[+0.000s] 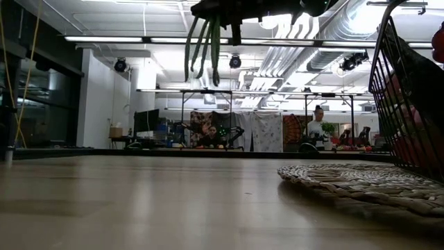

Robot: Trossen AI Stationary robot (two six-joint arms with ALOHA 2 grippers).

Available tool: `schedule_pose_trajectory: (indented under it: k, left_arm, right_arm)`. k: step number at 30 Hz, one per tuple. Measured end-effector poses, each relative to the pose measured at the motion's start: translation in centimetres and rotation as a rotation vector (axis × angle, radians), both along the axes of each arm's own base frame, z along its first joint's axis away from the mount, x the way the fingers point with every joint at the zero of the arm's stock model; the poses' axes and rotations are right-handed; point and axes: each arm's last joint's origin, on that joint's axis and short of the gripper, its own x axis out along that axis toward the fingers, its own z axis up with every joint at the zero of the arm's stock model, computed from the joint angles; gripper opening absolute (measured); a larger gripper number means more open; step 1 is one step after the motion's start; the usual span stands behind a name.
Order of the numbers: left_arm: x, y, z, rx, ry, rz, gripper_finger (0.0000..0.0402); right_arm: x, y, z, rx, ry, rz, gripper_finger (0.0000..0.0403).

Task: Build produce basket
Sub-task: Put the green beans into the wire basket

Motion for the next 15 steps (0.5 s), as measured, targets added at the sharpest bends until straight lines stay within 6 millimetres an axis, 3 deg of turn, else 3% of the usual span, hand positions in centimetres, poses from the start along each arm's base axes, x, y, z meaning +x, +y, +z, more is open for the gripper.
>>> schedule_pose_trajectory:
  k: [9, 15]
  left_arm:
    - [0.0, -0.1, 0.0, 0.004, 0.008, -0.036, 0.0021]
    - [0.1, -0.1, -0.1, 0.0, 0.015, -0.061, 0.0021]
  right_arm:
    - [-0.1, 0.0, 0.0, -0.008, 0.007, 0.005, 0.0007]
    - [-1.3, 0.2, 0.8, -0.044, 0.07, 0.005, 0.0005]
